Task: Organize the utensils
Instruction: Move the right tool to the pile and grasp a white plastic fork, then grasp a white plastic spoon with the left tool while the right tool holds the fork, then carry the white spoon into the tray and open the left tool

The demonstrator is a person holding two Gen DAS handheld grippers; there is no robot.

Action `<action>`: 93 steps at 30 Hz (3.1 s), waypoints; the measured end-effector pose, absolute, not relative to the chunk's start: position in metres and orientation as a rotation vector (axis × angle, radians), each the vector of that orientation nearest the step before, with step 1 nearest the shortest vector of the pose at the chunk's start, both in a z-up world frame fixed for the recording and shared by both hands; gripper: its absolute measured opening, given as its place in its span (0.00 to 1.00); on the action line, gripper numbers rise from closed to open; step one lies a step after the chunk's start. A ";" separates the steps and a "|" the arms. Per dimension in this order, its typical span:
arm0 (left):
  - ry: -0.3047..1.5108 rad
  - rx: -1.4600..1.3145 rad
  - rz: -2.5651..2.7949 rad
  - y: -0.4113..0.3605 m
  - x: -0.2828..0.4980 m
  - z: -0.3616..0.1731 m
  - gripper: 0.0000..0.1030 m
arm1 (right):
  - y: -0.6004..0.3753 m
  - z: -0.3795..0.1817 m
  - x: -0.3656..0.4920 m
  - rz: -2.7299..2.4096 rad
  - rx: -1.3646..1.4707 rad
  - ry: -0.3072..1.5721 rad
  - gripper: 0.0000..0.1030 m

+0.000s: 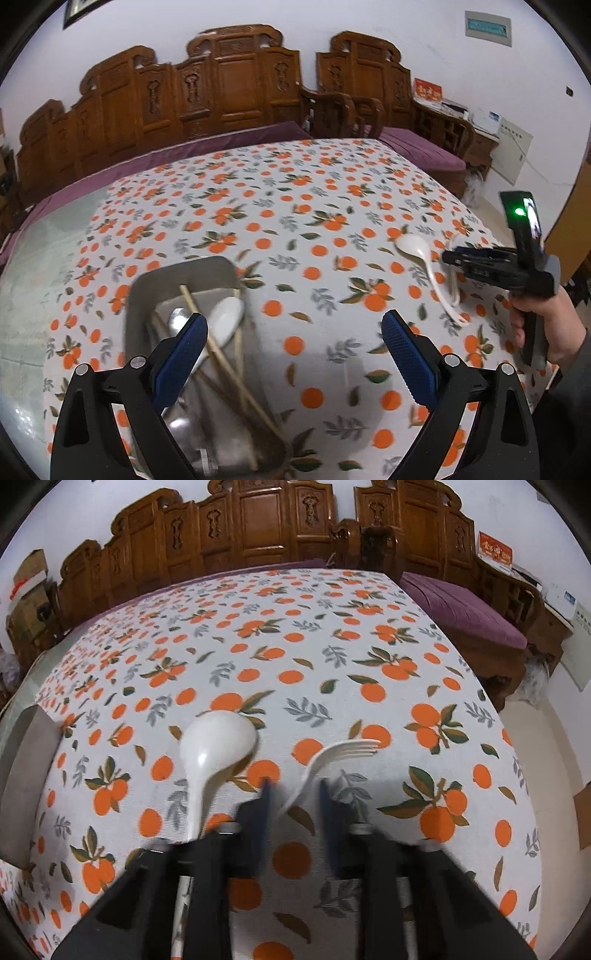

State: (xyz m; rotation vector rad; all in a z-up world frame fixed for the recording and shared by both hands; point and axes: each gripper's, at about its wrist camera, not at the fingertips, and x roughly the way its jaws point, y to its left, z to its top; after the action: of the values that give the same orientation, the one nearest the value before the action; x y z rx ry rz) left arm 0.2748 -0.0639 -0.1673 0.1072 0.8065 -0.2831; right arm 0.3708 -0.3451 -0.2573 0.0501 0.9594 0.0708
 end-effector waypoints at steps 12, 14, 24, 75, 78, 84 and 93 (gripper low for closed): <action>0.860 0.132 -0.383 -0.147 0.300 -0.193 0.89 | -0.380 -0.249 0.363 0.101 0.127 0.919 0.05; 0.870 0.129 -0.411 -0.159 0.307 -0.199 0.89 | -0.384 -0.248 0.363 0.102 0.132 0.911 0.05; 0.943 0.111 -0.501 -0.223 0.347 -0.233 0.58 | -0.400 -0.247 0.362 0.108 0.203 0.898 0.05; 0.880 0.123 -0.429 -0.137 0.323 -0.178 0.03 | -0.257 -0.208 0.342 0.380 0.034 0.835 0.05; 0.873 0.118 -0.428 -0.127 0.317 -0.174 0.03 | -0.246 -0.203 0.337 0.409 0.029 0.826 0.05; 0.863 0.116 -0.415 -0.101 0.303 -0.163 0.03 | -0.229 -0.193 0.326 0.458 0.023 0.805 0.05; 0.841 0.090 -0.387 -0.060 0.286 -0.140 0.03 | -0.208 -0.183 0.308 0.516 -0.003 0.783 0.05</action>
State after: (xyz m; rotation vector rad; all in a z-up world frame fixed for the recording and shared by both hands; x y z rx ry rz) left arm 0.2858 -0.0600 -0.1401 0.0899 0.8409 -0.3867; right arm 0.3083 -0.2082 -0.1828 -0.0033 0.7831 0.5162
